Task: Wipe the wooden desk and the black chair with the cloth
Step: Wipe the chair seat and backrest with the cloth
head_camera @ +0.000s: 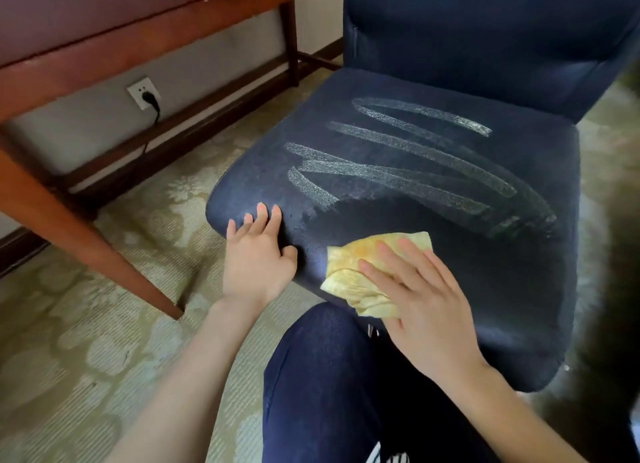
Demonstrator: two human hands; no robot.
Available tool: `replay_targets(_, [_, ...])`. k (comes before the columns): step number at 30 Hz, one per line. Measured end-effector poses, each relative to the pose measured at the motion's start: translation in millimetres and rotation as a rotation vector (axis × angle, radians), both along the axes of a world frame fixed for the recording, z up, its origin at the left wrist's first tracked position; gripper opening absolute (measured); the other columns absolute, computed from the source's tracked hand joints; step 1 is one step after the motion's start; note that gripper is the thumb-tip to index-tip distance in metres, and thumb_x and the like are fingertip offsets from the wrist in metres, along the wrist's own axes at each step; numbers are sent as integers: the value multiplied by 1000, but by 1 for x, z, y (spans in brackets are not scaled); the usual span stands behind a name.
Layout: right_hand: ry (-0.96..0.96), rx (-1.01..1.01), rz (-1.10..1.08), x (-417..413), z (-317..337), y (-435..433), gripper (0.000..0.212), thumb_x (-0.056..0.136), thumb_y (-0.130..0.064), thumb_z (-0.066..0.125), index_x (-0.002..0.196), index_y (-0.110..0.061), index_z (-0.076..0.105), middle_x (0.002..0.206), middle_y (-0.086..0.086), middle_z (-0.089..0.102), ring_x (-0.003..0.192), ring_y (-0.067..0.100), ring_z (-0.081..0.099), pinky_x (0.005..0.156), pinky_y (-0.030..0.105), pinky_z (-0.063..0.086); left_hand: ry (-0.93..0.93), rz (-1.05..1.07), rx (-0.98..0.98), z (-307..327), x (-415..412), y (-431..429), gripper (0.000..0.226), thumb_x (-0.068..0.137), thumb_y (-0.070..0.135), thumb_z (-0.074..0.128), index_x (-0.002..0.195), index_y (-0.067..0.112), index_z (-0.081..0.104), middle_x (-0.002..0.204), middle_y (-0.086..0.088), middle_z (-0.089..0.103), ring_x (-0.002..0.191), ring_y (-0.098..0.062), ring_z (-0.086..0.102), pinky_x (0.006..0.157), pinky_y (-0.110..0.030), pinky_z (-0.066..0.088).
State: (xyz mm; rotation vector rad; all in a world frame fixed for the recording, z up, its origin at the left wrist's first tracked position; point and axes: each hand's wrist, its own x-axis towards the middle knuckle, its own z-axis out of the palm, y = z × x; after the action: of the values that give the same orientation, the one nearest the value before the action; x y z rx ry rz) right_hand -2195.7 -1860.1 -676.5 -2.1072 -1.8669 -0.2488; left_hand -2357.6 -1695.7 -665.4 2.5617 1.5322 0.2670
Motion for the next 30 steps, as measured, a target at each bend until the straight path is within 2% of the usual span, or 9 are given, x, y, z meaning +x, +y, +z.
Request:
replay_targets(2, [3,27,-74,9,1,-12,58,71,-15,46,125,-27,61,135,-1,54,130,27,45,107,41,29,86,7,29,2,5,-12,72,82,39,28,147,8,29,153,-15,27,135,-29,34,114,-34,10])
replay_targets(4, [3,50,-148,22,0,-23,58,75,-15,37,127,-27,60,134,-1,55,130,27,46,107,41,30,133,25,76,5,7,-25,61,87,37,38,141,8,42,146,-16,40,123,-32,48,105,-35,30])
replay_targets(7, [21,100,-280,47,-3,-38,59,71,-7,49,127,-24,60,134,3,56,128,28,47,107,41,31,1,84,185,11,9,-38,34,84,28,51,103,10,71,96,-16,71,75,-38,65,62,-38,48])
replay_targets(9, [54,130,-351,63,-5,-44,57,71,-9,52,127,-21,59,134,5,55,127,30,47,107,44,35,-135,114,227,14,10,-35,30,81,27,48,85,11,73,76,-12,69,66,-36,64,57,-37,47])
replay_targets(13, [139,199,-471,91,-6,-41,49,78,0,58,125,-15,62,131,12,57,127,34,47,104,49,38,-173,61,318,7,15,-22,34,85,30,48,101,9,70,100,-13,65,90,-37,57,84,-45,39])
replay_targets(17, [220,206,-643,123,3,-18,35,92,-14,51,125,-14,61,133,11,56,132,31,41,106,47,33,-118,53,191,-7,20,-19,45,98,39,41,135,16,49,142,-11,42,134,-32,33,113,-51,13])
replay_targets(21, [242,89,-755,139,7,-1,39,96,-25,43,134,-18,53,144,7,45,137,29,30,110,45,26,-165,44,65,-17,22,-28,54,100,45,30,148,22,28,158,-5,17,146,-23,7,116,-51,3])
replay_targets(26, [234,-7,-690,104,4,14,47,96,-37,40,141,-25,41,151,6,33,142,30,18,112,43,14,-143,72,71,-20,36,-53,71,89,55,12,151,22,20,160,-5,7,147,-25,1,116,-50,11])
replay_targets(30, [199,15,-517,49,2,22,48,93,-43,41,138,-27,46,145,5,42,139,30,25,111,41,12,-112,87,96,-22,41,-62,67,90,50,12,151,22,20,160,-7,8,147,-25,3,116,-46,8])
